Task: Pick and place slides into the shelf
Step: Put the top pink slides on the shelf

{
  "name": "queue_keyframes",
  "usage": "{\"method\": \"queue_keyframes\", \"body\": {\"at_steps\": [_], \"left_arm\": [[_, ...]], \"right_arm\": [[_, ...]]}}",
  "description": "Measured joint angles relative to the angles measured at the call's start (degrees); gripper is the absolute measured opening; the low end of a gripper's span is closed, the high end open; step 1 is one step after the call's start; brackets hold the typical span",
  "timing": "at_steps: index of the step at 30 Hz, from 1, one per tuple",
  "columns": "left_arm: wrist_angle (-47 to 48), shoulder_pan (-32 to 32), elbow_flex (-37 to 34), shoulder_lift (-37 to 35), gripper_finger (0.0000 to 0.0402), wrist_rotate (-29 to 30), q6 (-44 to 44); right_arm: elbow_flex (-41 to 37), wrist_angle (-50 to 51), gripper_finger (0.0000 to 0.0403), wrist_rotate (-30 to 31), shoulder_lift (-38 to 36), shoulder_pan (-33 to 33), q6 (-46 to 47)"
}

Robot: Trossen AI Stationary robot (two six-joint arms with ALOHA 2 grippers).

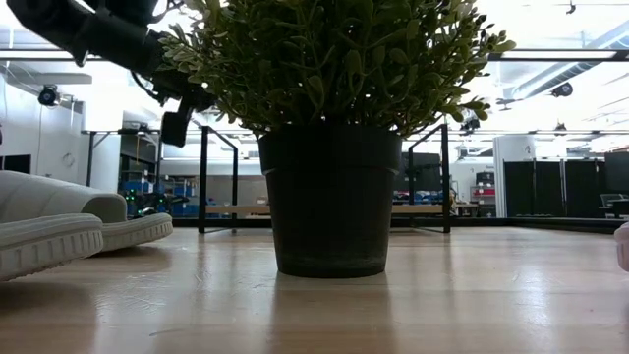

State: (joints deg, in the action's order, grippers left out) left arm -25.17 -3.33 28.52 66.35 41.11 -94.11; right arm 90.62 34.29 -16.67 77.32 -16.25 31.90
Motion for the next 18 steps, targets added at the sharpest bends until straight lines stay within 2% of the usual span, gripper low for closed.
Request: {"method": "queue_keyframes", "body": {"at_steps": [18], "left_arm": [[-3.54,-0.04,-8.56,0.16,0.002,4.82,-3.04]], "right_arm": [[-0.01,-0.27,0.0155,-0.45,0.0,0.24,-0.37]]}}
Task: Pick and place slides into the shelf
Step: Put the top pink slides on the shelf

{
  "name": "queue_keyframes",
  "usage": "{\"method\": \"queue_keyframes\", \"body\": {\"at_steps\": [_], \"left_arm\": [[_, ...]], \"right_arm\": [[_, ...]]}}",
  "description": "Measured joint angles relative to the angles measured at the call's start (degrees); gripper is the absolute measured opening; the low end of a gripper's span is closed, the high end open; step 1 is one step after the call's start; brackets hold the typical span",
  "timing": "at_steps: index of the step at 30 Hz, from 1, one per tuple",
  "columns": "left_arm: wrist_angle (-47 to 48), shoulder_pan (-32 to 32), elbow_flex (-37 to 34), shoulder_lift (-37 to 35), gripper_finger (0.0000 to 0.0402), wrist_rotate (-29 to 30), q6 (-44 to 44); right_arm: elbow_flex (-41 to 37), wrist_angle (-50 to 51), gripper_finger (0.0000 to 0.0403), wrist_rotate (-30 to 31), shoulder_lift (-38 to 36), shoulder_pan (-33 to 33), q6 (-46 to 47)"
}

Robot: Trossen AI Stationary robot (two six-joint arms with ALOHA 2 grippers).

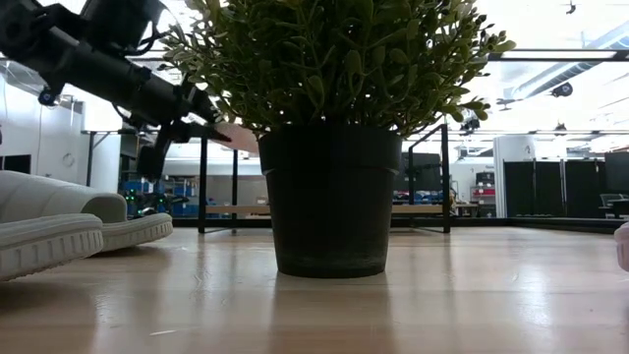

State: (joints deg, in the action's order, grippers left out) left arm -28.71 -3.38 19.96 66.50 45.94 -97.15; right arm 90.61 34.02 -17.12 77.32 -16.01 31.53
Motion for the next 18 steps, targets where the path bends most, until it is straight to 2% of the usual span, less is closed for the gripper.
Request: {"method": "queue_keyframes", "body": {"at_steps": [10,18], "left_arm": [[-2.06,0.11,-1.15,0.98,0.002,0.48,0.0],[-15.28,0.26,-0.35,10.32,0.002,0.4,0.0]], "right_arm": [[0.0,-0.39,0.0154,-0.02,0.0,0.13,-0.11],[0.0,-0.52,0.0157,-0.01,0.0,0.33,-0.09]]}}
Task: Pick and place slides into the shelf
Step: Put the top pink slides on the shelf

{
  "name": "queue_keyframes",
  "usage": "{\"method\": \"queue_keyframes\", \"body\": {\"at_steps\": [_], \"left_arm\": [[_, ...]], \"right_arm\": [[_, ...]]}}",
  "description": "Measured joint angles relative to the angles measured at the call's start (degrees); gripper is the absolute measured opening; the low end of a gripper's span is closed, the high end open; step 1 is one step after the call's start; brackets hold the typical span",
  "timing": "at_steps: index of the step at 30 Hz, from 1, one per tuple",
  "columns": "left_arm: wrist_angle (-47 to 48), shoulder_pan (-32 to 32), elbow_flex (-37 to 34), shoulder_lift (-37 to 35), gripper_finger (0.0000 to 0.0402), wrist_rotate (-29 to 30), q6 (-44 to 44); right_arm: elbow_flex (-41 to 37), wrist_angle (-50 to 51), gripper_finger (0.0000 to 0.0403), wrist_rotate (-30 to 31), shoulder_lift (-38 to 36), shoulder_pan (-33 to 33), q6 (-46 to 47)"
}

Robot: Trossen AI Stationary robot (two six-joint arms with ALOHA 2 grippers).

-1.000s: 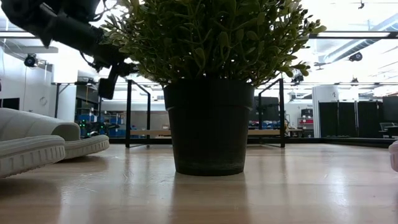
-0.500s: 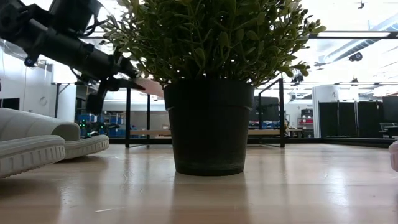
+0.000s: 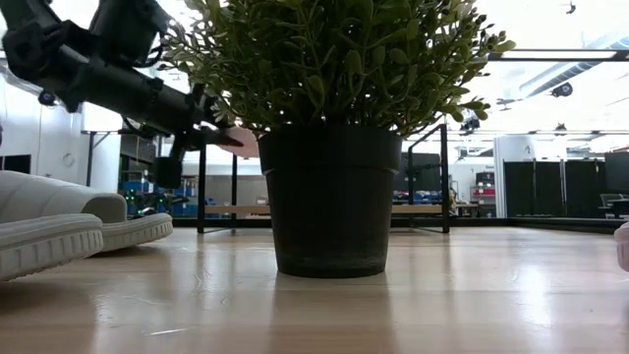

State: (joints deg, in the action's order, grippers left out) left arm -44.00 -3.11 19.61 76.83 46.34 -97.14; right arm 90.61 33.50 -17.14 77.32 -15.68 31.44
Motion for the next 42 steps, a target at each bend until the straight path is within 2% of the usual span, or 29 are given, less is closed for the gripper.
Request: {"method": "queue_keyframes", "body": {"at_steps": [7,11,35,42], "left_arm": [[-12.01,0.0,0.2,8.31,0.002,0.03,0.26],[-15.45,0.0,0.16,10.67,0.002,0.1,0.53],[-11.95,0.07,-0.49,9.2,0.002,0.06,2.92],[-5.38,0.07,-0.61,9.26,0.002,-0.29,-1.84]], "right_arm": [[0.01,-0.02,0.0154,-0.01,0.02,0.85,0.02],[0.0,0.0,0.0153,-0.01,0.02,1.15,0.02],[0.0,0.08,0.0153,-1.05,0.02,1.21,0.83],[0.0,0.07,0.0157,-1.09,0.02,2.07,1.14]]}}
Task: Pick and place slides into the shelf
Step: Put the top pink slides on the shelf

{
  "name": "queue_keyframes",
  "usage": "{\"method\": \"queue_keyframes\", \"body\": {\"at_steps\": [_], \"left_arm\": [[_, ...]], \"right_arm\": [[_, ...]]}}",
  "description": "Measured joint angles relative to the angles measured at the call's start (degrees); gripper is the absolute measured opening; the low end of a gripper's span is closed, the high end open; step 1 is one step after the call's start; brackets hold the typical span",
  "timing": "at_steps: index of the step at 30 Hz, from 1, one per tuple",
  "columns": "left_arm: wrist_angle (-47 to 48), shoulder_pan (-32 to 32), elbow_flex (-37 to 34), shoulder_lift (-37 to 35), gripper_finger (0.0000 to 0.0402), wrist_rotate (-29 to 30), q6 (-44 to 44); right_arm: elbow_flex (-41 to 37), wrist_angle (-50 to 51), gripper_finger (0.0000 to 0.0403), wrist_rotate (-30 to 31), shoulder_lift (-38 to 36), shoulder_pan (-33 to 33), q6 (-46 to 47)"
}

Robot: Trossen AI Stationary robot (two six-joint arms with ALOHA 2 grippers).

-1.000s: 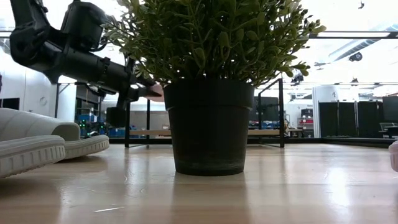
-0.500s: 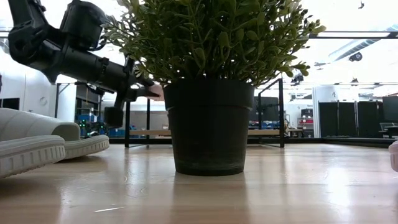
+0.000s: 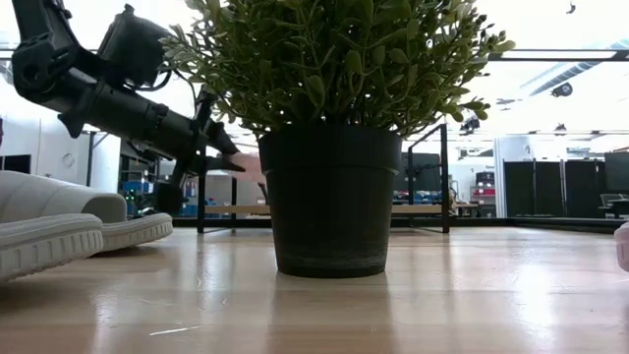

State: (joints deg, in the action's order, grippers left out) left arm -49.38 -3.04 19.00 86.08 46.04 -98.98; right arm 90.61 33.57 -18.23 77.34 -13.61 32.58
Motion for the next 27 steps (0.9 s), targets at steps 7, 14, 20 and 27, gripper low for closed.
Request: {"method": "queue_keyframes", "body": {"at_steps": [7,14,20,27], "left_arm": [[1.16,0.2,-0.06,0.0,0.002,0.46,0.35],[2.9,1.23,-0.37,0.0,0.002,0.76,0.35],[3.01,2.76,-1.17,0.0,0.002,0.76,0.33],[2.94,3.8,-2.19,0.0,0.002,0.37,0.33]], "right_arm": [[0.0,0.01,0.0157,0.01,0.0,0.64,0.45],[0.0,0.01,0.0153,0.01,0.0,0.9,0.85],[0.0,0.01,0.0153,-0.01,0.0,1.23,1.49],[0.0,-0.01,0.0151,0.03,0.0,2.45,1.46]]}}
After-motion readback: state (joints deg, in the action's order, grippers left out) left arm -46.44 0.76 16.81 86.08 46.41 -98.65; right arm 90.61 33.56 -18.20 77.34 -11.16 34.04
